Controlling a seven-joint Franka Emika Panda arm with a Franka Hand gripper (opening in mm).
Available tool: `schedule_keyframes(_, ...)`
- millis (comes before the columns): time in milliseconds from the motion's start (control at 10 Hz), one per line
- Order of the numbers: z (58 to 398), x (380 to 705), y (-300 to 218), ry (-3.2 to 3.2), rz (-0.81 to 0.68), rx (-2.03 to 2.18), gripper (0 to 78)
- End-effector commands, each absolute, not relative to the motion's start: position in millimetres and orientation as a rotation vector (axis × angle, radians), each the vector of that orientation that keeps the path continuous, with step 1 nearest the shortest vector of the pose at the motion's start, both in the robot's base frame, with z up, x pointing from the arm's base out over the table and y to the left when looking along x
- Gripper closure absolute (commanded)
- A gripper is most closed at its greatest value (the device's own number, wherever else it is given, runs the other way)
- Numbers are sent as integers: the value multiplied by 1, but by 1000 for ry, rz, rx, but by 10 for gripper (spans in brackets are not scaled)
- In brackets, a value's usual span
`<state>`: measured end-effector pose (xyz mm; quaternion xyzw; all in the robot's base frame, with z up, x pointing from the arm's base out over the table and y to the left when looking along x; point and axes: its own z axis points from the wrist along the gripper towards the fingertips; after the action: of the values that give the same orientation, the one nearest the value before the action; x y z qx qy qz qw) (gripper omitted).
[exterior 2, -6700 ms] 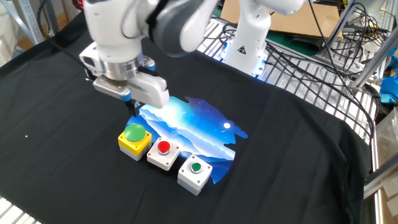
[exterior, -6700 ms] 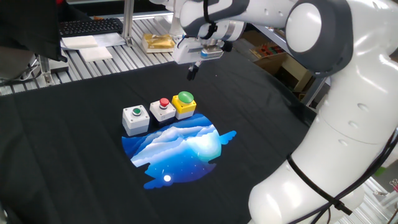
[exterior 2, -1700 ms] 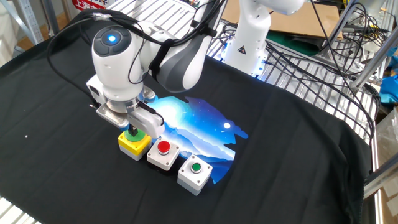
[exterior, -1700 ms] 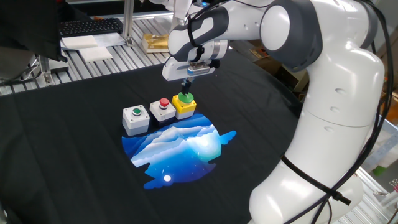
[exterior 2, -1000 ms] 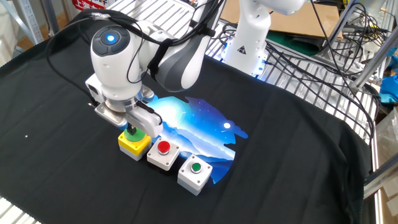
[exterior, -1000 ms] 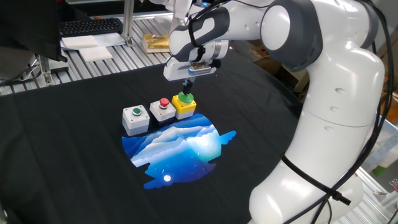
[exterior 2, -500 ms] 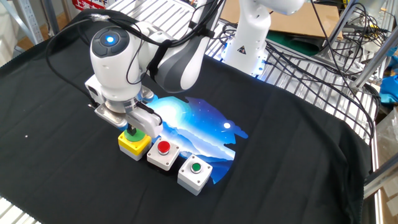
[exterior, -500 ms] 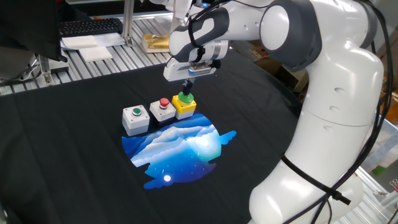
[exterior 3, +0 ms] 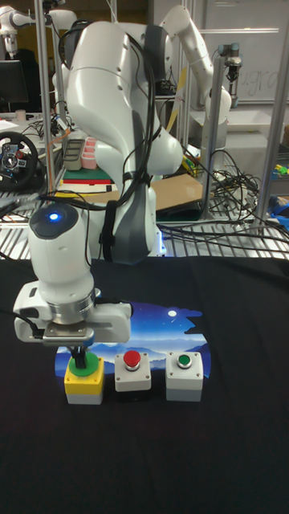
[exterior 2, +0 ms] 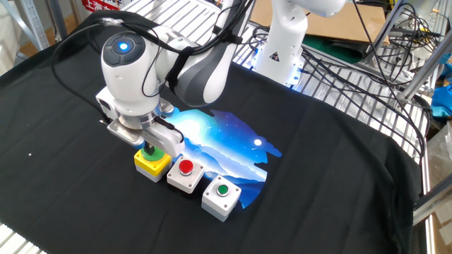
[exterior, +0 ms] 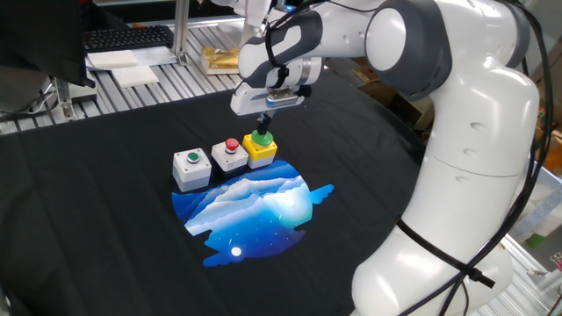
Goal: Press three buttons from left to right in sequence
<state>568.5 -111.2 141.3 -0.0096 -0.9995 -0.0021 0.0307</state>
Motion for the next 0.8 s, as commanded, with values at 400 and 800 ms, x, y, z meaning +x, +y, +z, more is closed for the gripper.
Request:
schedule_keyframes(400, 128, 568, -111, -3070, -8, -35, 776)
schedule_keyframes(800, 172, 571, -112, -3057, 1, -23, 776)
